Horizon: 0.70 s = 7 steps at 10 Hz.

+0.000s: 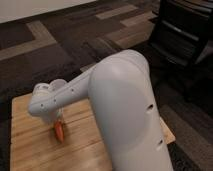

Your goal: Place the pepper in the ceramic bowl

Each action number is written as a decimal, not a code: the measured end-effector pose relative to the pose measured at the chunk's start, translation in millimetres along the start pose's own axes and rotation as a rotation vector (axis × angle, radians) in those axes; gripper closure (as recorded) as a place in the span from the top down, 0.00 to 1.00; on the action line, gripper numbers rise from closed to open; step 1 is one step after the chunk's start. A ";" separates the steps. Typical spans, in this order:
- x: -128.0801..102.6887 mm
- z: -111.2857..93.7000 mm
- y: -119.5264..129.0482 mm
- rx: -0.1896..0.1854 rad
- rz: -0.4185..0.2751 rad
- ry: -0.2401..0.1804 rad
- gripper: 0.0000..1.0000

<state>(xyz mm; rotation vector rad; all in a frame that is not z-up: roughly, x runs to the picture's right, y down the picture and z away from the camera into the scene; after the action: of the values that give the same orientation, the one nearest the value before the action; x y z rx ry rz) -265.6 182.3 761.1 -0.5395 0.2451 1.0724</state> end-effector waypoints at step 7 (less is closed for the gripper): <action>-7.5 -86.6 -87.5 0.007 0.116 0.022 0.00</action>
<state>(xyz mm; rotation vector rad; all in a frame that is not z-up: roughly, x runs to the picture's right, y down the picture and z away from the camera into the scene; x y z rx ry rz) -186.1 98.7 717.3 -0.5365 0.3025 1.1781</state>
